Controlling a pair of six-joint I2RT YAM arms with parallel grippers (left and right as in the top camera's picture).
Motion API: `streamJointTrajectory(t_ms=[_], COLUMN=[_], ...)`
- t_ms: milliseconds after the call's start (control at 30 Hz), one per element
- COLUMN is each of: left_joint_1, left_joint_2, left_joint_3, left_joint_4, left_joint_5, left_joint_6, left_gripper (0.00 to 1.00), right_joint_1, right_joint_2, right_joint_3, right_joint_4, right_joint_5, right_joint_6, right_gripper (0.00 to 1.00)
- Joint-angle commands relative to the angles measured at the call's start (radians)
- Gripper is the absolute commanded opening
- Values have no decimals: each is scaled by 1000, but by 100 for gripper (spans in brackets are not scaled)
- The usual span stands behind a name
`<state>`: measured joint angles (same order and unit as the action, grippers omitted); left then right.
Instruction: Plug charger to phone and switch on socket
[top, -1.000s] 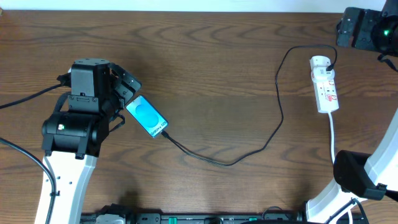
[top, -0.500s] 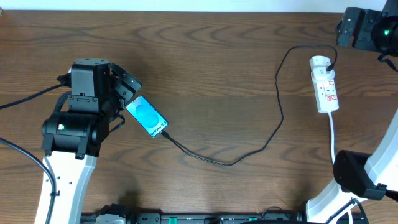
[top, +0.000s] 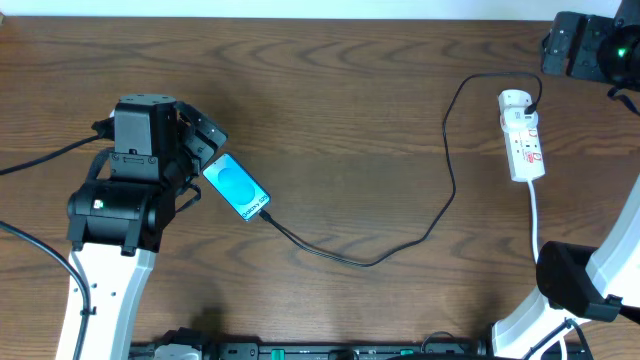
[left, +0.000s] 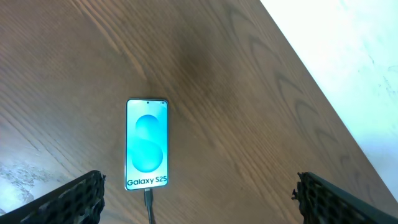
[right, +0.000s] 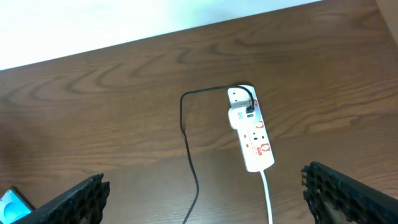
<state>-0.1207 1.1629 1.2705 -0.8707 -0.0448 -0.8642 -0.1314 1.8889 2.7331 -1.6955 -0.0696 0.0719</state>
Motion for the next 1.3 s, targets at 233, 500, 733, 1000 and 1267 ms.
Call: streamJointTrajectory(t_ms=[233, 500, 733, 1000, 1267], left_joint_1=[0, 0, 0, -2, -2], left_joint_2=[-7, -11, -77, -271, -552], left_joint_3=[26, 26, -10, -191, -449], left_joint_4=[-3, -43, -109, 68, 321], left_joint_5=[-19, -20, -60, -120, -73], left_joint_6=[-2, -2, 24, 214, 432], left_gripper=[98, 98, 98, 98, 98], right_joint_1=[6, 6, 6, 6, 6], right_joint_2=[-21, -21, -21, -21, -21], right_joint_3=[2, 2, 2, 2, 2], right_joint_4=[-2, -2, -2, -2, -2], right_joint_5=[15, 15, 15, 15, 15], right_joint_6=[13, 13, 13, 13, 13], right_gripper=[99, 99, 99, 99, 99])
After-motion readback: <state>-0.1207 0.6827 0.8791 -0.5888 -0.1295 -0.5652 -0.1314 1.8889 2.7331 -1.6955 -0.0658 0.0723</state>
